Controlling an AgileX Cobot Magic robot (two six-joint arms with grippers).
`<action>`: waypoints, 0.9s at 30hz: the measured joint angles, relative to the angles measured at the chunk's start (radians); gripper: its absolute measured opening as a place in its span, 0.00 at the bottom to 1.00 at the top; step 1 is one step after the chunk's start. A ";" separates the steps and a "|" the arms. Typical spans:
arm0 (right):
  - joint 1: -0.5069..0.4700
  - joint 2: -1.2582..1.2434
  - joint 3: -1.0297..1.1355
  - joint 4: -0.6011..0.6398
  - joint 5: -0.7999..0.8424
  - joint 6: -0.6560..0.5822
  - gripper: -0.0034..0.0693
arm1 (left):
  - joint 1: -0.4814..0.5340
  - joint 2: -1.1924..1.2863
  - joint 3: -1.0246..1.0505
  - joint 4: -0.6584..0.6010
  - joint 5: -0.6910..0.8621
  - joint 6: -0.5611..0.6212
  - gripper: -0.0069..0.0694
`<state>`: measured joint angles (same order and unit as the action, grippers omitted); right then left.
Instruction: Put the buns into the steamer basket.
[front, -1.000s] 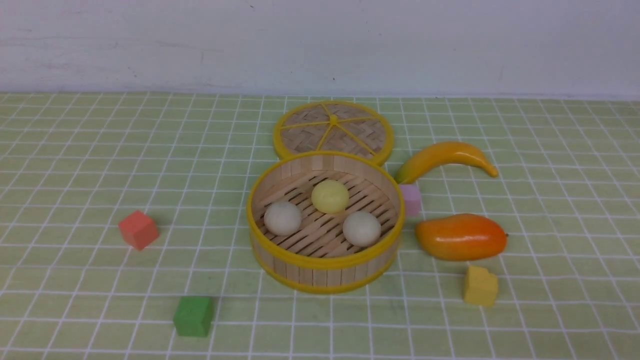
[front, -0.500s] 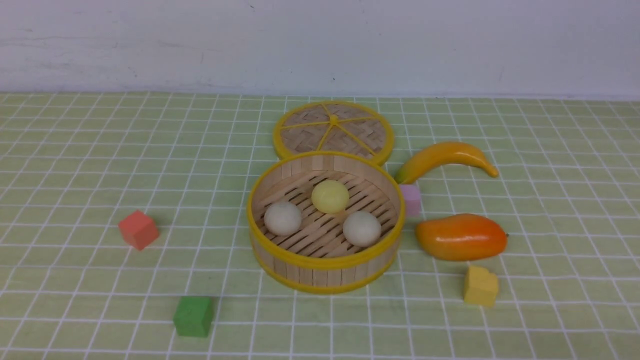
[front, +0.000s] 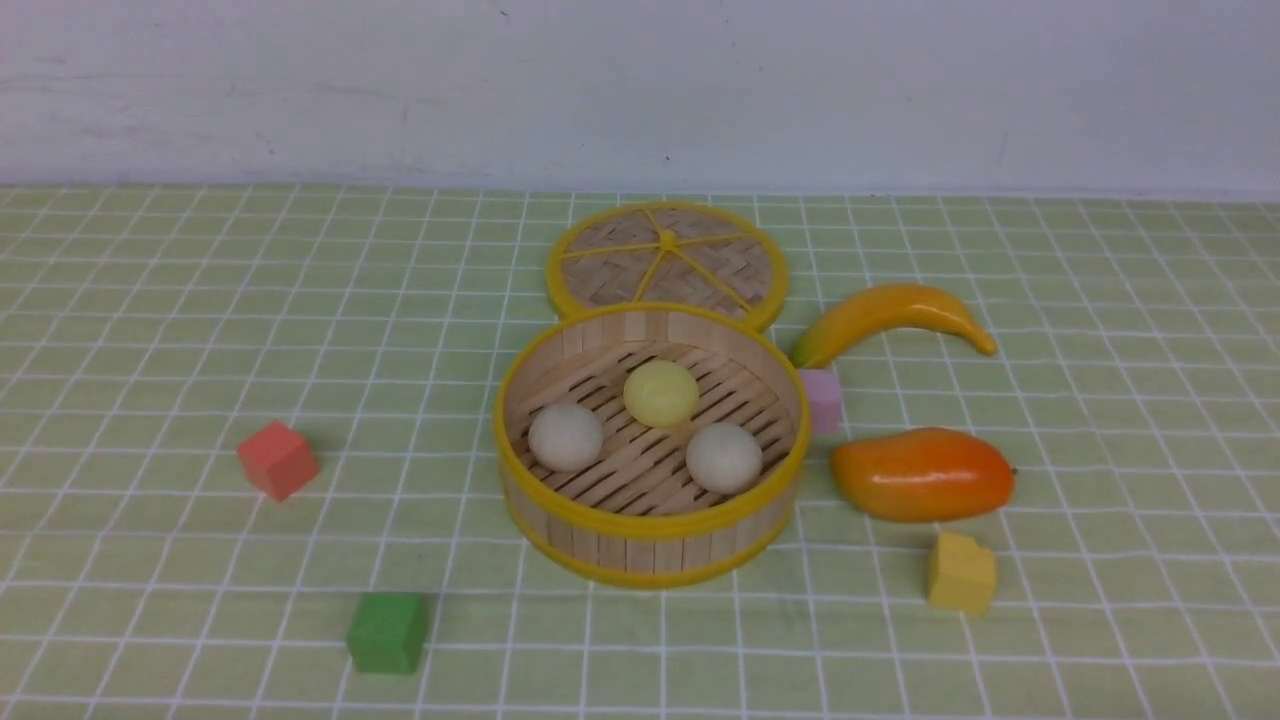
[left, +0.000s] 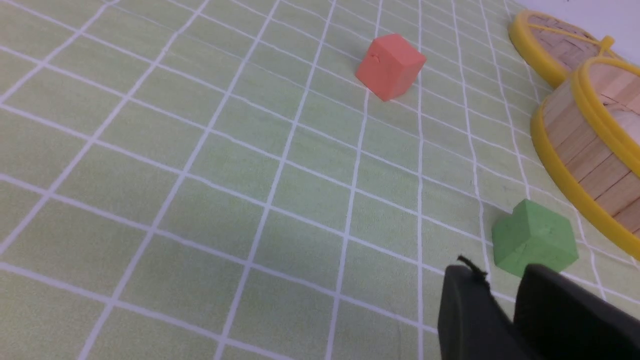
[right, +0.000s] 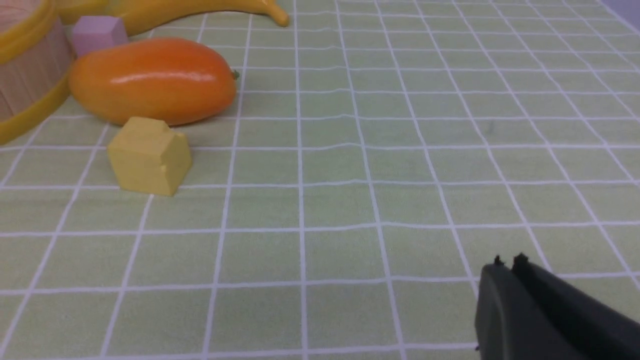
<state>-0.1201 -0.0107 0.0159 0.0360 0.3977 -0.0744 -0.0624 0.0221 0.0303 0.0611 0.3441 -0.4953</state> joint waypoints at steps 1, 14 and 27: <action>0.000 0.000 0.000 0.000 0.000 0.000 0.07 | 0.000 0.000 0.000 0.000 0.000 0.000 0.28; 0.000 0.000 0.001 0.000 -0.003 -0.008 0.08 | 0.000 0.000 0.000 0.000 0.000 0.000 0.30; 0.000 0.000 0.001 0.000 -0.005 -0.009 0.09 | 0.000 0.000 0.000 0.000 0.000 0.000 0.31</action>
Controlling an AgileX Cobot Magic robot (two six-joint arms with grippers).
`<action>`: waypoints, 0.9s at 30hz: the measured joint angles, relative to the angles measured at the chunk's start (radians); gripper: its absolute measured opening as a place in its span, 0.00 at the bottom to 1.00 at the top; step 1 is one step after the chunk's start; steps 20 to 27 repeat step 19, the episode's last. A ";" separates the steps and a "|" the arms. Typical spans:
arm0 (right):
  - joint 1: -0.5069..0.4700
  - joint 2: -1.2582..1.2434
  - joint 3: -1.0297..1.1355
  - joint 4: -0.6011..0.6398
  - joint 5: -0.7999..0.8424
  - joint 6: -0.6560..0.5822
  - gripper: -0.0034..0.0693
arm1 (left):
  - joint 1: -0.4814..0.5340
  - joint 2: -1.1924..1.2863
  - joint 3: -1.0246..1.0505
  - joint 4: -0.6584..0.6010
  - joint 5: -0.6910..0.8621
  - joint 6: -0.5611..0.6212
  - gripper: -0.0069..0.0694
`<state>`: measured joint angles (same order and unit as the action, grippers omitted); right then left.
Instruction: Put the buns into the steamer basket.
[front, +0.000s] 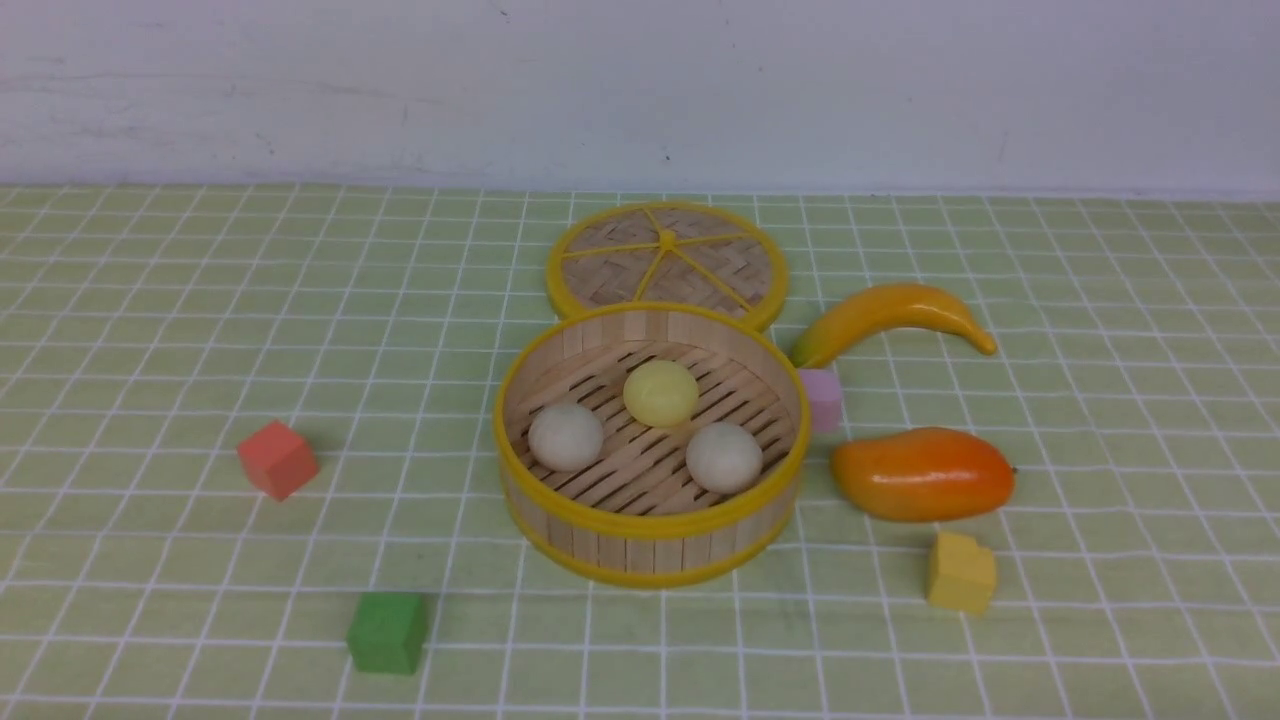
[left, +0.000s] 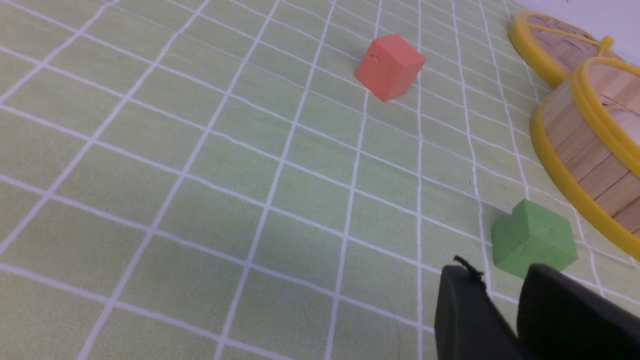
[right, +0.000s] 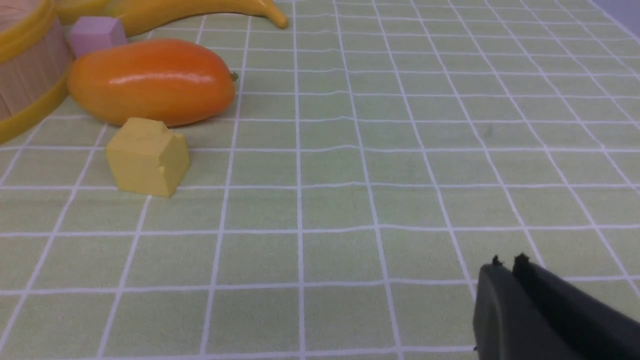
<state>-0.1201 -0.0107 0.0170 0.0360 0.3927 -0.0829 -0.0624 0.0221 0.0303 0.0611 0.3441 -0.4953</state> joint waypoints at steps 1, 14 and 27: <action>0.000 0.000 0.000 0.000 0.000 0.000 0.09 | 0.000 0.000 0.000 0.000 0.000 0.000 0.31; 0.000 0.000 0.000 0.000 0.000 0.000 0.11 | 0.000 0.000 0.000 0.000 0.000 0.000 0.33; 0.000 0.000 0.000 0.000 -0.001 0.000 0.12 | 0.000 0.000 0.000 0.000 0.000 0.000 0.33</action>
